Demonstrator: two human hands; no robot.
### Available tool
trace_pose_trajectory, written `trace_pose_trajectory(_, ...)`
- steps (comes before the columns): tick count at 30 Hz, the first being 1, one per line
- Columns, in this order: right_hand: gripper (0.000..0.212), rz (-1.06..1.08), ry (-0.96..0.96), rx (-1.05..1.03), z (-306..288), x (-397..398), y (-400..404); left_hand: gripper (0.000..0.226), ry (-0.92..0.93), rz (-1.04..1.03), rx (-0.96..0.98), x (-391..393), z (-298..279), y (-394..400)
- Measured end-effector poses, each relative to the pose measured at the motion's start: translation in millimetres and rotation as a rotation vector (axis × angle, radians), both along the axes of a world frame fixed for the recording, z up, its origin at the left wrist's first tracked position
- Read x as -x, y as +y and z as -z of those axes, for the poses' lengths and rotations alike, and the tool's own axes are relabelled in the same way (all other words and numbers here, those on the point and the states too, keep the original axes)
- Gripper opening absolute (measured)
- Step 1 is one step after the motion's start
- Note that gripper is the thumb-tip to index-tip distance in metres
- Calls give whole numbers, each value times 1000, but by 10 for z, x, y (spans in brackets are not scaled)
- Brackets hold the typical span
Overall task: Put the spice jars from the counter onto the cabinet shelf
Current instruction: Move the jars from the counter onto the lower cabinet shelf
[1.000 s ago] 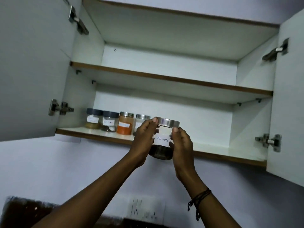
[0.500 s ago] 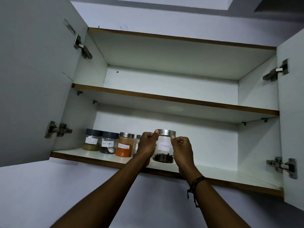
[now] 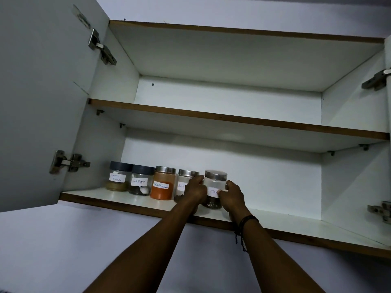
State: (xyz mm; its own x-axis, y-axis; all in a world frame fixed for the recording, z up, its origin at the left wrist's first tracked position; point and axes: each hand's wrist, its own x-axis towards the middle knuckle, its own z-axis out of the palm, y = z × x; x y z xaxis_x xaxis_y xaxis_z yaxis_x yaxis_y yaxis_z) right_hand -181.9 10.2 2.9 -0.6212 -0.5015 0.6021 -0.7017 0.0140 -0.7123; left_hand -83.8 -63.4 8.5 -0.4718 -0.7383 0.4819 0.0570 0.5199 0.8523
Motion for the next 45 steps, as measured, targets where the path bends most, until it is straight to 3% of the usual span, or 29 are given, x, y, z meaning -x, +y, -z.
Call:
trace_pose_trajectory(5,34,-28,-48,-25,11,52,-99,33,-41,-40,13,60,12,-81)
trace_pose_trajectory(12,43,-56,2,-78,34,60,-115,51,-144,-104,134,94,33,-78)
trace_pose_trajectory(17,40,-18,5,-125,20,23,-77,51,-150,-95,151,40,81,-37)
trace_pose_trajectory(21,45,4,18,-113,57,-82,57,43,-61,-115,214,-80,147,90)
trace_pose_trajectory(24,26,18,73,-7,156,-250,266,38,59,-84,208,-222,245,277)
trace_pose_trajectory(29,31,-36,46,128,374,-597,706,27,245,92,175,-447,520,604)
trace_pose_trajectory(35,24,7,161,33,1099,-819,1158,23,175,177,168,-667,1381,853)
trace_pose_trajectory(41,21,22,-70,-164,2502,-945,1281,27,-58,217,-108,-713,2784,1041)
trace_pose_trajectory(45,21,40,-211,-300,3515,-1022,1320,29,-243,214,-73,-736,3672,1192)
